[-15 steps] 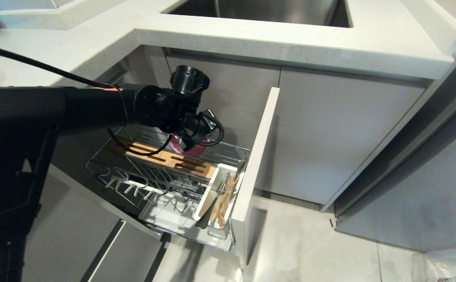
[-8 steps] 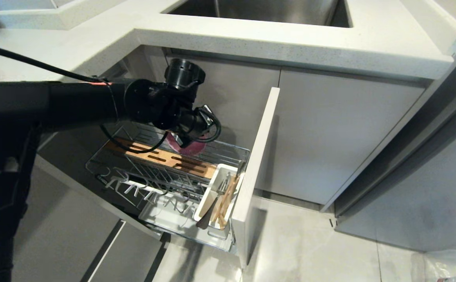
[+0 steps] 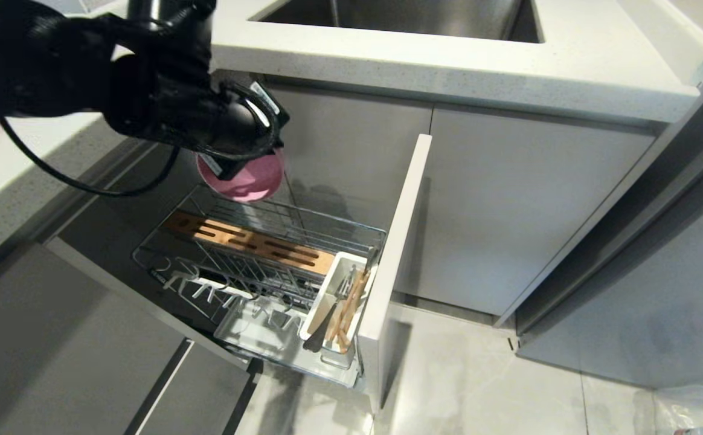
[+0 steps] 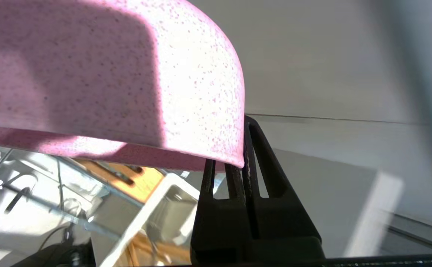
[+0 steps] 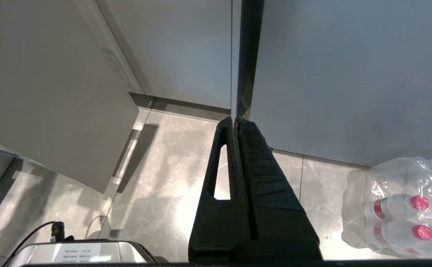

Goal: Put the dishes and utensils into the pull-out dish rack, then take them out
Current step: Take the bowl out of the cupboard

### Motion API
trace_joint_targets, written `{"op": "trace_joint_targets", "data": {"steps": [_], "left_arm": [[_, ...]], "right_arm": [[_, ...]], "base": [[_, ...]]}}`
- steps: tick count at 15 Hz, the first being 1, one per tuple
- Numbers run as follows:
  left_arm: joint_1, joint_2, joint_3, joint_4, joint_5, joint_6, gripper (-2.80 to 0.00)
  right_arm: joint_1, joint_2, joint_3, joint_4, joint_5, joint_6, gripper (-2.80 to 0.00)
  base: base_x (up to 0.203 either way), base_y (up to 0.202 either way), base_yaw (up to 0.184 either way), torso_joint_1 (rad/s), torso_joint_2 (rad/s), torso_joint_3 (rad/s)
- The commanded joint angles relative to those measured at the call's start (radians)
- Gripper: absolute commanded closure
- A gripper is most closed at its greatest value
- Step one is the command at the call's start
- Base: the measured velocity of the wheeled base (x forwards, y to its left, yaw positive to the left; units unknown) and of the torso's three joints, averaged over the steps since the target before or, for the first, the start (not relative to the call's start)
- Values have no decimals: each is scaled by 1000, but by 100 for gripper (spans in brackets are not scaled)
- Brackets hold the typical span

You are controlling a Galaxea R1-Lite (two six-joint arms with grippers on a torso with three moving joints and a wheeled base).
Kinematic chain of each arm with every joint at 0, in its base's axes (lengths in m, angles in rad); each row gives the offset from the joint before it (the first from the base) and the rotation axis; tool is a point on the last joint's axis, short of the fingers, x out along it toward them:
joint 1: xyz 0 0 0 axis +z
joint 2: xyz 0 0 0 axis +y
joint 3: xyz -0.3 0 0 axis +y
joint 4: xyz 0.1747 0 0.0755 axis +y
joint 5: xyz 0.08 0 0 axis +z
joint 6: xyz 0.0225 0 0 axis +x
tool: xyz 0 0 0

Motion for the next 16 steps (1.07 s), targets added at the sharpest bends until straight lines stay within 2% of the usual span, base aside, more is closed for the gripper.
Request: {"op": "trace_joint_targets", "data": {"steps": [1, 6, 9, 12, 16], "left_arm": [[-7, -119, -1, 11, 3, -4, 0], [-30, -371, 10, 25, 4, 51, 0], [7, -489, 10, 19, 8, 118, 0], [119, -576, 6, -1, 8, 209, 0], [405, -580, 4, -59, 17, 328, 0]], "right_arm": [[0, 0, 2, 0, 0, 0, 0], [0, 0, 2, 0, 0, 0, 0], [0, 0, 2, 0, 0, 1, 0], [0, 0, 2, 0, 0, 0, 0], [0, 0, 2, 0, 0, 0, 0]], "base": [[0, 0, 0, 0, 0, 0], [0, 0, 0, 0, 0, 0], [0, 0, 0, 0, 0, 0], [0, 0, 0, 0, 0, 0], [0, 0, 0, 0, 0, 0]]}}
